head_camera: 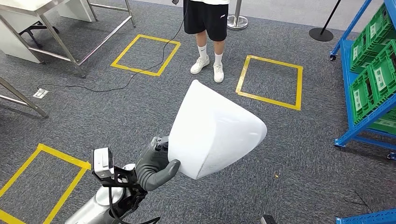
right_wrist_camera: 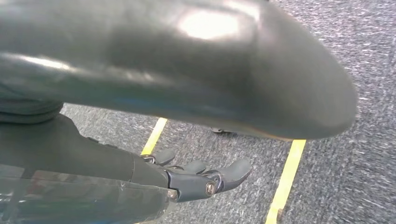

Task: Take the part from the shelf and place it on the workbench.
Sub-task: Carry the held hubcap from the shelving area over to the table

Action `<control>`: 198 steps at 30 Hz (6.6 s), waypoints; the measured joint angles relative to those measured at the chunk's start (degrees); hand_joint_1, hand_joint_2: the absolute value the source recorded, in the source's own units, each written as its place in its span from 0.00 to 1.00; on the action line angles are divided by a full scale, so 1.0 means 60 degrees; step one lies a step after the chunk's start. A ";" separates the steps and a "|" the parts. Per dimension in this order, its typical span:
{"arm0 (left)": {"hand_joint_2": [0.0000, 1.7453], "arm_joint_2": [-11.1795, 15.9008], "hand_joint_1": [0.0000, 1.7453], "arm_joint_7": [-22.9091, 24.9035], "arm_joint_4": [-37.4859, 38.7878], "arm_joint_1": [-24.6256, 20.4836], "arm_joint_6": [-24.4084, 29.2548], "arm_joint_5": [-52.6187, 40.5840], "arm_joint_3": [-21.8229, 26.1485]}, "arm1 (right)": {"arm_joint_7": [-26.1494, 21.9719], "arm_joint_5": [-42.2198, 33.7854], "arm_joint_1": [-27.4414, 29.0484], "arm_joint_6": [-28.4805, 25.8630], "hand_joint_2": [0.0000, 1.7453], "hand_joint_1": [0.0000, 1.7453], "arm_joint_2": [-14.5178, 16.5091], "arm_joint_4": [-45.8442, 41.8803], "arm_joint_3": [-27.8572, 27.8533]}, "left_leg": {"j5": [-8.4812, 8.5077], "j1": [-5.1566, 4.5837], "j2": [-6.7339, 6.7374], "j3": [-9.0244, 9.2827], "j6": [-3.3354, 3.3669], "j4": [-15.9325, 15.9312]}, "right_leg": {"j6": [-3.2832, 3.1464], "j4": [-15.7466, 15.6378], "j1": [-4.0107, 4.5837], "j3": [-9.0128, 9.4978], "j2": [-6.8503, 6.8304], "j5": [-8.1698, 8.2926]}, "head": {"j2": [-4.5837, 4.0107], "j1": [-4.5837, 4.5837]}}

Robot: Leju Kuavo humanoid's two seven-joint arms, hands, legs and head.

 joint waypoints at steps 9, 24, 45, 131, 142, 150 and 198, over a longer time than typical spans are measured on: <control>1.00 0.0026 1.00 -0.0022 0.0049 -0.0183 -0.0021 0.0083 -0.0180 | -0.0051 0.0042 -0.0008 -0.0022 0.00 0.00 0.0128 -0.0001 -0.0006 | 0.0767 -0.0127 0.0074 0.1313 0.0465 -0.2357 | 0.0180 0.0582 -0.0004 -0.0222 -0.0060 -0.0343 | 0.0000 0.0028; 1.00 0.0094 1.00 -0.0105 0.0183 -0.0203 0.0056 0.0274 -0.0352 | -0.0163 0.0256 0.0017 0.0026 0.00 0.00 0.0082 -0.0007 -0.0019 | -0.0048 -0.0024 -0.0147 0.0845 -0.0030 -0.1195 | 0.0227 0.0107 -0.0212 -0.0153 -0.0027 0.0053 | 0.0000 -0.0002; 1.00 0.0199 1.00 -0.0290 0.0154 -0.0143 0.0331 0.0298 -0.0356 | -0.0107 0.0325 -0.0009 0.0123 0.00 0.00 0.0058 -0.0007 -0.0015 | 0.0654 -0.0125 -0.0568 0.1357 0.0450 -0.2224 | 0.0431 0.2353 -0.0080 -0.1204 0.0020 -0.0802 | 0.0000 0.0053; 1.00 0.0309 1.00 -0.0519 -0.0035 -0.0132 0.0761 0.0103 -0.0189 | -0.0131 0.0245 -0.0012 0.0016 0.00 0.00 0.0178 -0.0087 0.0050 | 0.0750 -0.0065 0.0183 0.1057 0.0359 -0.2130 | 0.0241 0.0011 0.0047 0.0269 -0.0312 -0.0368 | 0.0000 0.0002; 1.00 0.0248 1.00 -0.0546 0.0006 -0.0102 0.0729 0.0103 -0.0238 | -0.0138 0.0322 0.0103 0.0027 0.00 0.00 0.0113 -0.0087 0.0050 | 0.0554 0.0071 -0.0752 0.1030 0.0049 -0.1876 | 0.0649 0.0050 -0.0269 -0.0044 0.0334 -0.0106 | 0.0000 0.0055; 1.00 0.0285 1.00 -0.0570 0.0014 -0.0107 0.0718 0.0105 -0.0218 | -0.0138 0.0288 0.0091 0.0034 0.00 0.00 0.0129 -0.0091 0.0046 | -0.0503 0.0172 -0.0047 -0.0120 -0.0231 0.0405 | 0.0194 -0.0001 -0.0188 0.0119 0.0176 -0.0154 | 0.0000 -0.0028; 1.00 0.0220 1.00 -0.0725 0.0030 -0.0096 0.0433 0.0933 -0.0158 | 0.0230 -0.0172 0.0142 -0.0087 0.00 0.00 0.0113 -0.0095 -0.0062 | 0.0597 -0.0026 -0.0003 0.1384 0.0408 -0.2299 | 0.0359 0.2428 -0.0070 -0.1264 0.0038 -0.0919 | 0.0000 -0.0001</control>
